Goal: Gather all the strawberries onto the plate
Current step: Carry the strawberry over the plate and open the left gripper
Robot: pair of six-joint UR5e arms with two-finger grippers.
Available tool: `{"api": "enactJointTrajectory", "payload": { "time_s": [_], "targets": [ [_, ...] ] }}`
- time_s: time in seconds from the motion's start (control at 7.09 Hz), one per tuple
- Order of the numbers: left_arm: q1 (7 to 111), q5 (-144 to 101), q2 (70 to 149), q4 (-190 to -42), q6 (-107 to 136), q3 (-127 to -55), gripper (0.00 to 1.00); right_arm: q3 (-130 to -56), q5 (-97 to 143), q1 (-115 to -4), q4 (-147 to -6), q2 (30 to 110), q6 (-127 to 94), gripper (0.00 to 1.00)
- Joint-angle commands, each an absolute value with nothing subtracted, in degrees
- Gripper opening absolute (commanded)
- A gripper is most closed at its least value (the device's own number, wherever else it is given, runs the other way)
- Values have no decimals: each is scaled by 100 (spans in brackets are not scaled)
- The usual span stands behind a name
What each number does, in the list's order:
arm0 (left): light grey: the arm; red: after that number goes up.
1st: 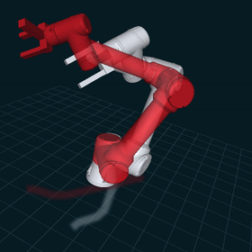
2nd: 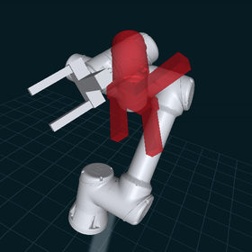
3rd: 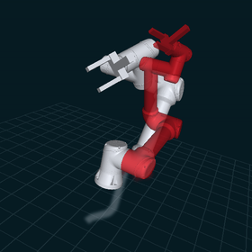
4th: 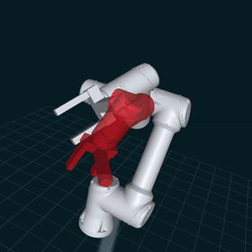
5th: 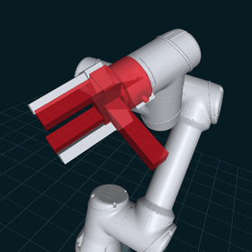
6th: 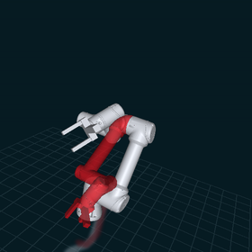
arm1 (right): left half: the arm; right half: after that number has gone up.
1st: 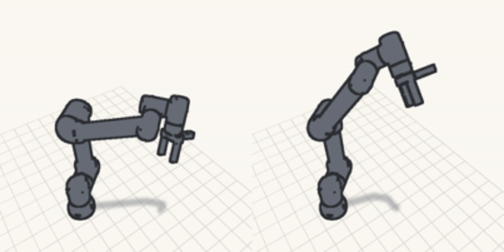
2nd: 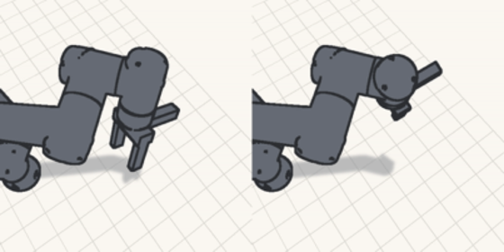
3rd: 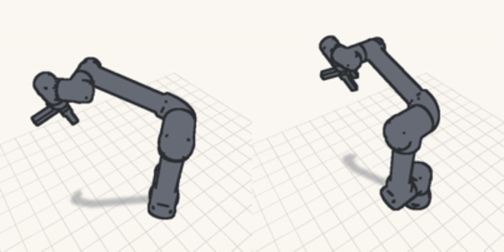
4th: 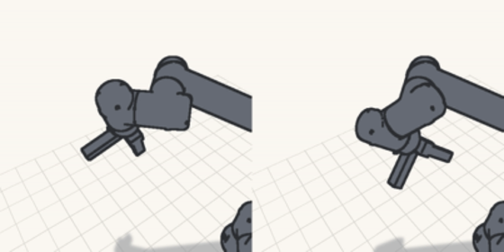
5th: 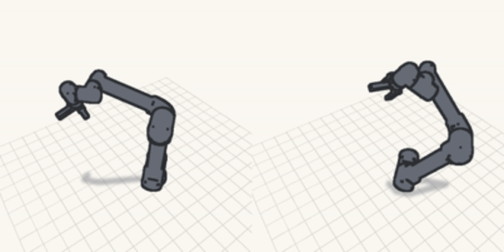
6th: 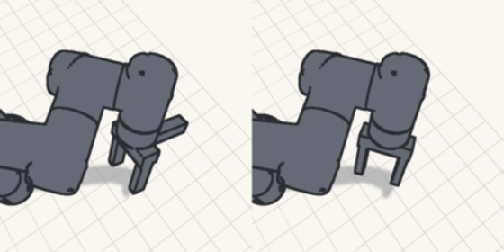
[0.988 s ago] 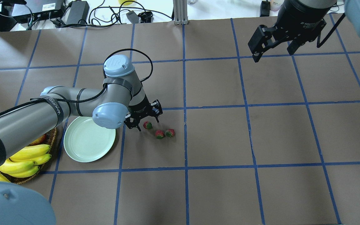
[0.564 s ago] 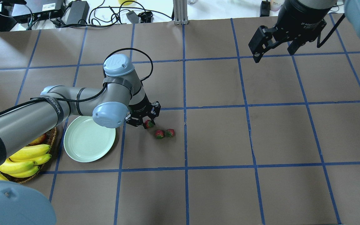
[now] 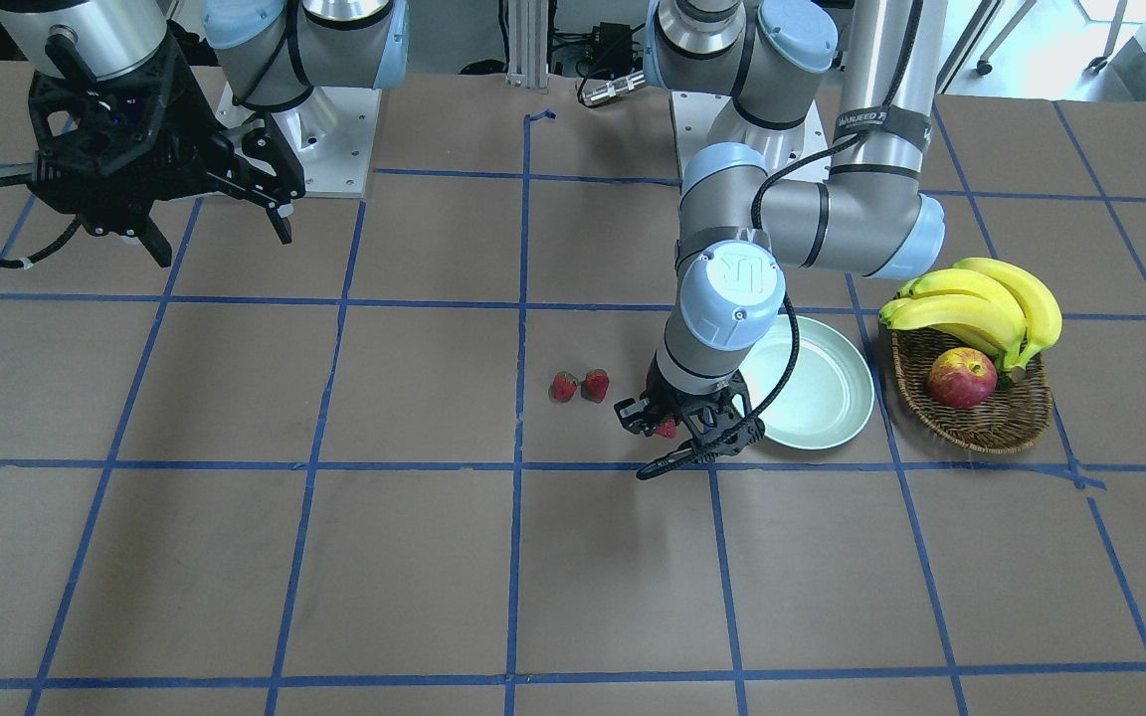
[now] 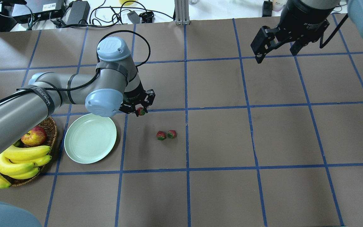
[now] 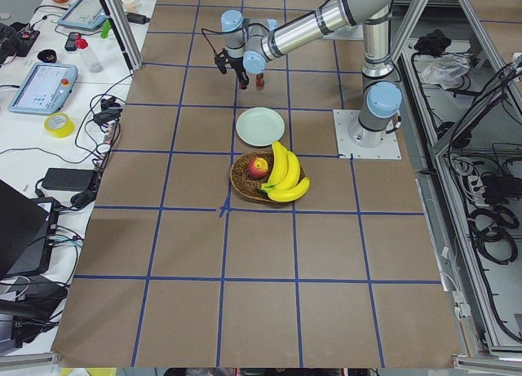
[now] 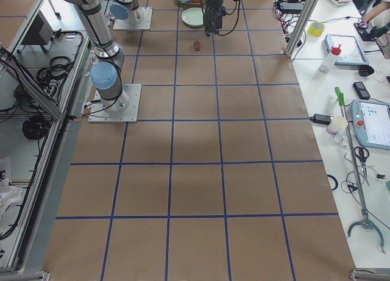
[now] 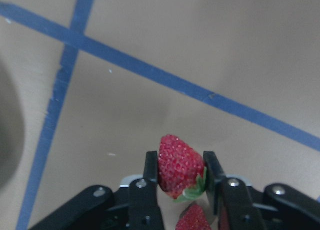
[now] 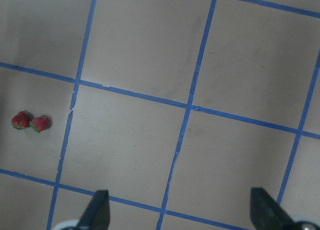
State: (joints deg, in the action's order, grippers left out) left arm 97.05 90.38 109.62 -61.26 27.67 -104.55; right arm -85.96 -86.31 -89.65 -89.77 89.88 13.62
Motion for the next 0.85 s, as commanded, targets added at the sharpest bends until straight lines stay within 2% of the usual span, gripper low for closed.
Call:
{"api": "enactJointTrajectory", "payload": {
  "time_s": [0.0, 0.71],
  "targets": [
    [9302, 9778, 10619, -6914, 1555, -10414, 0, -8596, -8631, -8965, -8974, 8991, 1362, 100],
    [8009, 10037, 10573, -7014, 55, -11057, 0, -8596, -8622, -8965, -8974, 8991, 1354, 100]
  ]
}}
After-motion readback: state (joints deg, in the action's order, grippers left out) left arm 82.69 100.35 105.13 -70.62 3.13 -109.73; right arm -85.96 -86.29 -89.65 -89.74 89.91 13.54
